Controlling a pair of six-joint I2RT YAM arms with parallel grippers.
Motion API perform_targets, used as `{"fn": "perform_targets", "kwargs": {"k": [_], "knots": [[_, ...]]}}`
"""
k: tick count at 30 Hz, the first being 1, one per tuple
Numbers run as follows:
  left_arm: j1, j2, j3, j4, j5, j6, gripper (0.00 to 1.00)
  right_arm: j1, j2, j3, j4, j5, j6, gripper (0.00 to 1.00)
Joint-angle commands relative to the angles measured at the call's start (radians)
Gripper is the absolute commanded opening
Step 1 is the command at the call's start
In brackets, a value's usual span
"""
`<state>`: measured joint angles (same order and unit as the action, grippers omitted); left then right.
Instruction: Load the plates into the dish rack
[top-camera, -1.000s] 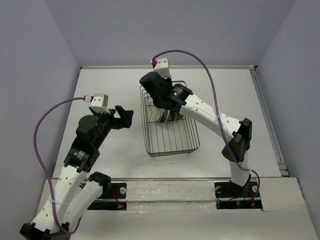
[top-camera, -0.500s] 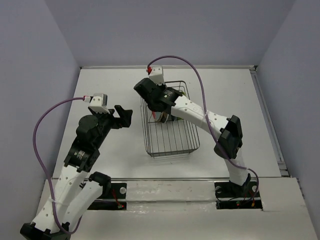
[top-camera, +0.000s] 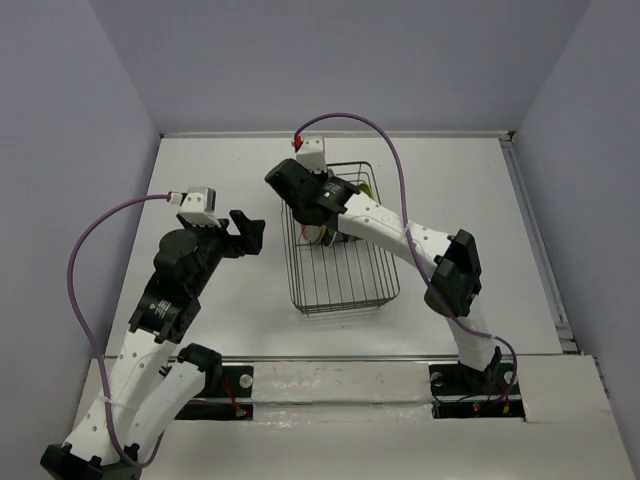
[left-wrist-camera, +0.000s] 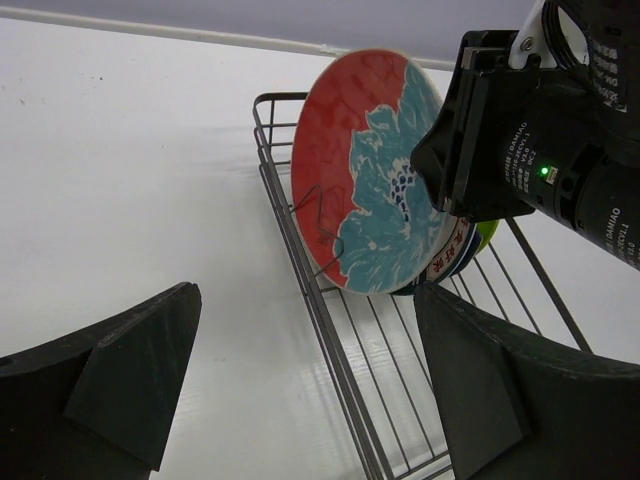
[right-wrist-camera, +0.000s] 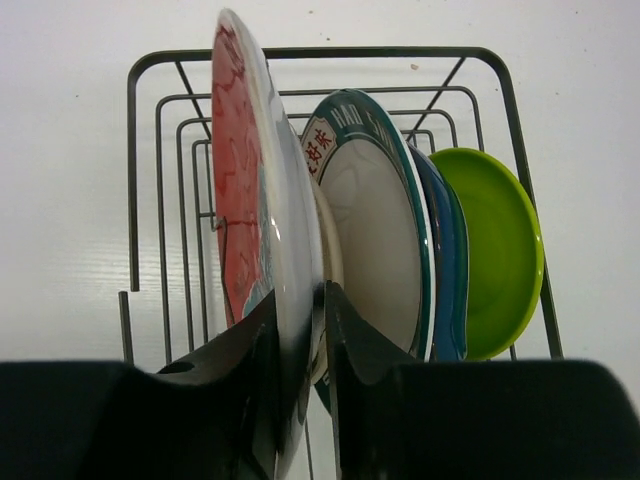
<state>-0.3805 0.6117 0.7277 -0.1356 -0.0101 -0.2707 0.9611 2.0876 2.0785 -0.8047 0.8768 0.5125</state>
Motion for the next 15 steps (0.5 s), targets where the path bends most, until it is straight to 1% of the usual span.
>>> {"fn": "perform_targets", "kwargs": {"k": [1,3,4,6,11,13,14,15], "knots": [[-0.005,0.003,-0.008,0.034,-0.022,0.007,0.99,0.011,-0.031,0.005,0.064,-0.012,0.031,0.29],[-0.003,0.005,-0.008,0.036,-0.024,0.007,0.99,0.022,-0.038,-0.001,0.073,-0.013,0.021,0.33],[-0.001,0.006,-0.008,0.036,-0.022,0.007,0.99,0.022,-0.041,-0.003,0.079,-0.015,0.012,0.38],[0.002,0.01,-0.008,0.037,-0.022,0.007,0.99,0.022,-0.044,-0.011,0.082,-0.018,0.009,0.41],[0.006,0.019,-0.01,0.037,-0.03,0.007,0.99,0.022,-0.075,-0.032,0.087,-0.018,0.008,0.43],[0.008,0.02,-0.01,0.039,-0.039,0.007,0.99,0.022,-0.112,-0.041,0.088,-0.031,0.0,0.52],[0.006,0.02,-0.01,0.037,-0.044,0.008,0.99,0.022,-0.127,-0.049,0.093,-0.039,-0.005,0.54],[0.009,0.02,-0.01,0.037,-0.054,0.007,0.99,0.022,-0.17,-0.058,0.098,-0.059,-0.009,0.59]]}}
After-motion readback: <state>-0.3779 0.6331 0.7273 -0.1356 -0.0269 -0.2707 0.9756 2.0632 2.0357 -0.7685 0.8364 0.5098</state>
